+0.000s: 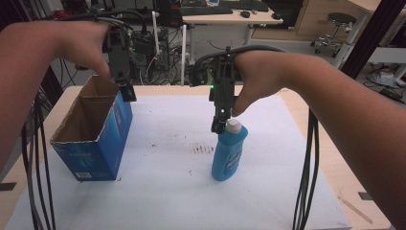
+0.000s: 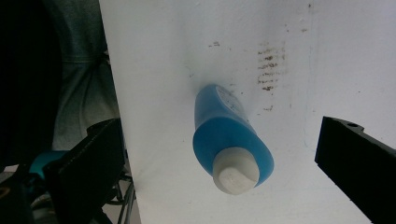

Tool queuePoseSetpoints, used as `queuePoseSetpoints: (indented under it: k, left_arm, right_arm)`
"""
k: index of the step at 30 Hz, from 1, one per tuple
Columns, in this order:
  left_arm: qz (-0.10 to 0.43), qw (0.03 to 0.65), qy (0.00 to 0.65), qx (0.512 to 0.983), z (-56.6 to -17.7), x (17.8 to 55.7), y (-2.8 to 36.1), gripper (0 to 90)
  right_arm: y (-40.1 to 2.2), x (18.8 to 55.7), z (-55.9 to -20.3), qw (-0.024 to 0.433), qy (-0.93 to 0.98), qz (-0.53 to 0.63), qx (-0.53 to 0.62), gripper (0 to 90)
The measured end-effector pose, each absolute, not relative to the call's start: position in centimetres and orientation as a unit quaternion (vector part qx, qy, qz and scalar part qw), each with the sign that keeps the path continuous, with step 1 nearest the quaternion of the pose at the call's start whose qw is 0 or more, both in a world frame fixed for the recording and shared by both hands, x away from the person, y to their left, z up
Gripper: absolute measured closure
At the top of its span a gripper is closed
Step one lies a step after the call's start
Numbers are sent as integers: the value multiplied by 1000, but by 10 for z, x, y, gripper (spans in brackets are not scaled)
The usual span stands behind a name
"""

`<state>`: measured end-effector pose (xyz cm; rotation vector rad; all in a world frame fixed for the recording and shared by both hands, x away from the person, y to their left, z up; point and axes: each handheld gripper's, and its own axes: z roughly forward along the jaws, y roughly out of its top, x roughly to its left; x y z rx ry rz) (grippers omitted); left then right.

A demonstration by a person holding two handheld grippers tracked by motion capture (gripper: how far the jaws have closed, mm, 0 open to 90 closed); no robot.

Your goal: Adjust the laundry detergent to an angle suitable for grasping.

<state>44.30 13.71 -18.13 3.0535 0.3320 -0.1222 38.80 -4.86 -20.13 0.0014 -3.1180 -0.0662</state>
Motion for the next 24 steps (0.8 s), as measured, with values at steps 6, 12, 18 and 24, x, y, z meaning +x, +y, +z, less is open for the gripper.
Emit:
queuePoseSetpoints:
  k: [6, 12, 18, 24]
  left_arm:
    - [-41, 31, 108, 993, -182, 442, 134, 17]
    - [-37, 27, 111, 993, -181, 439, 133, 17]
    - [-33, 17, 110, 993, -181, 433, 131, 17]
    - [-34, 13, 108, 993, -183, 426, 126, 17]
  right_arm:
    - [-50, 386, -200, 10, -1000, -25, 3, 8]
    - [-58, 382, -197, 3, -1000, -28, 4, 8]
    - [-87, 378, -190, -4, -999, -40, -14, 8]
    - [-128, 375, -195, -4, -998, -35, -45, 8]
